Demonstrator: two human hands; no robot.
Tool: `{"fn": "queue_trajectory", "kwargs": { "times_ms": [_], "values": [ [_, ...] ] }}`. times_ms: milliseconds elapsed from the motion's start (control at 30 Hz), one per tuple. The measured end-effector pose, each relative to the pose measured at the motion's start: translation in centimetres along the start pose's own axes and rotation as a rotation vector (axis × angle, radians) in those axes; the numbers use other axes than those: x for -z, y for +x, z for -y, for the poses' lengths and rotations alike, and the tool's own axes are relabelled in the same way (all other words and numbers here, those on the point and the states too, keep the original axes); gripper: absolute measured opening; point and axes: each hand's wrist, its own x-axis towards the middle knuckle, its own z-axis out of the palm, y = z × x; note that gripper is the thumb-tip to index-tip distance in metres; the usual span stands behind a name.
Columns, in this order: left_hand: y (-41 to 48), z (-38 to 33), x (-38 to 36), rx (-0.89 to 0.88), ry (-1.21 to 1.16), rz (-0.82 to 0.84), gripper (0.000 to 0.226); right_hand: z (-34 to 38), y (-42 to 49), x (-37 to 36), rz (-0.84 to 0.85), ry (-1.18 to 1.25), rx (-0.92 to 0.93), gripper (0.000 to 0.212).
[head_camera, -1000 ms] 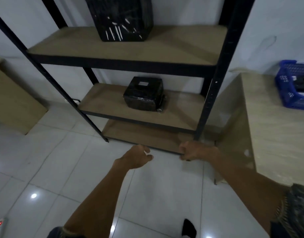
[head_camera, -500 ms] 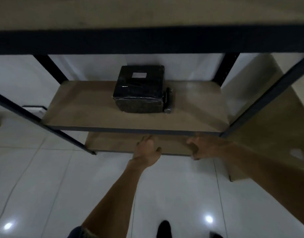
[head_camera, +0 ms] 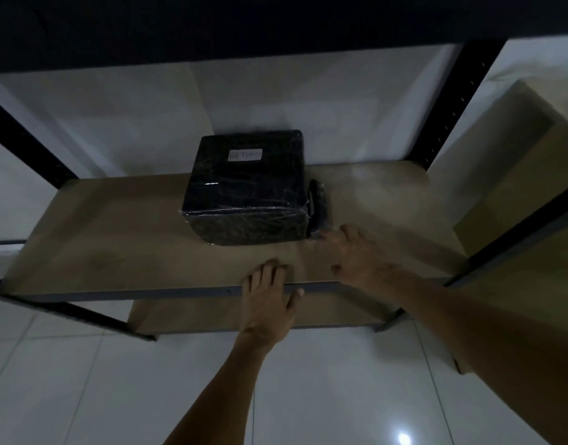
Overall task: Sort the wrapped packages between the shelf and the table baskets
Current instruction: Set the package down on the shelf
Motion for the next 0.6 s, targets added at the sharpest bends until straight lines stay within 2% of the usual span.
{"fn": "queue_trajectory", "kwargs": {
  "times_ms": [133, 300, 433, 600],
  "values": [
    [-0.4, -0.1, -1.4, 0.009, 0.012, -0.049, 0.055, 0.8, 2.2, -0.7, 0.053, 0.054, -0.037, 0.084],
    [-0.5, 0.0, -2.1, 0.010, 0.056, -0.033, 0.067, 1.2, 4.1, -2.1, 0.096, 0.035, -0.045, 0.082],
    [-0.7, 0.0, -2.4, 0.009, 0.067, -0.027, 0.078, 1.3, 3.5, -2.9, -0.017, 0.105, -0.086, 0.061],
    [-0.6, 0.0, -2.6, 0.018, 0.071, -0.008, 0.089, 0.7, 1.9, -4.3, -0.296, 0.060, -0.181, 0.048]
  ]
}}
